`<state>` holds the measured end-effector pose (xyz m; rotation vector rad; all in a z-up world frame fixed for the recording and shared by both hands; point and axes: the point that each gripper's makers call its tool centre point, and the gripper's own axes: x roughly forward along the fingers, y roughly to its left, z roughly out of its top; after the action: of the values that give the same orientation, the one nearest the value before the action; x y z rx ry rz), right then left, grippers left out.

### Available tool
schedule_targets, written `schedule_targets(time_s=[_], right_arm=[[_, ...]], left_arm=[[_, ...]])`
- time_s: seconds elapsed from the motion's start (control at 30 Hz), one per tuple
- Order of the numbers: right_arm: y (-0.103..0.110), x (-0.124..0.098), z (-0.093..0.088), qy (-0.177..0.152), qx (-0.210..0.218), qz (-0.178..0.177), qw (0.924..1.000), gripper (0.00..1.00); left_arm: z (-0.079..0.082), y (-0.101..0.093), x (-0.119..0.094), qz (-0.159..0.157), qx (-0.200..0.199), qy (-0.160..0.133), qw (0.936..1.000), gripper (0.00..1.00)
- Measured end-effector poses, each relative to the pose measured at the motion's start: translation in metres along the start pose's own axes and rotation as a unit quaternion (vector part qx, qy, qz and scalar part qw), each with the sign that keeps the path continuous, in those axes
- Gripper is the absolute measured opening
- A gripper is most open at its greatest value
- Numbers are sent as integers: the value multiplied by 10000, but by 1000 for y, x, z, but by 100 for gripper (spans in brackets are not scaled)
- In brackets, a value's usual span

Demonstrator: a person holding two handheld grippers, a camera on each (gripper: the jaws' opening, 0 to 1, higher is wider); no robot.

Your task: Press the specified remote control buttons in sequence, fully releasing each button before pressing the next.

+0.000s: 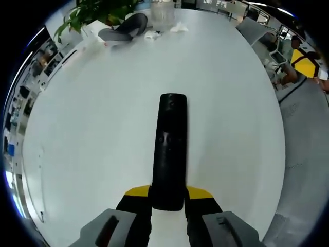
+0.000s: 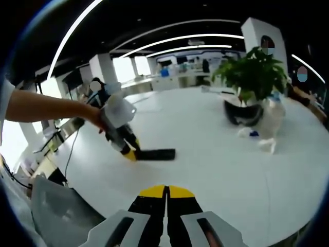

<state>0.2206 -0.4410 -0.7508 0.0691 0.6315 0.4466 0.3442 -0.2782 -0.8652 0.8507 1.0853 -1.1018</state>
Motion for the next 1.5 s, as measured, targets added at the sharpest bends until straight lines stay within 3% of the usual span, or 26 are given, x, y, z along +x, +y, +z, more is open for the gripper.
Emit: schedule_targets(time_s=[1.5], right_arm=[[5,1,-4,113,-132,76,9998,0]], left_arm=[[-9,-38,-3,-7,121,112,9999,23]])
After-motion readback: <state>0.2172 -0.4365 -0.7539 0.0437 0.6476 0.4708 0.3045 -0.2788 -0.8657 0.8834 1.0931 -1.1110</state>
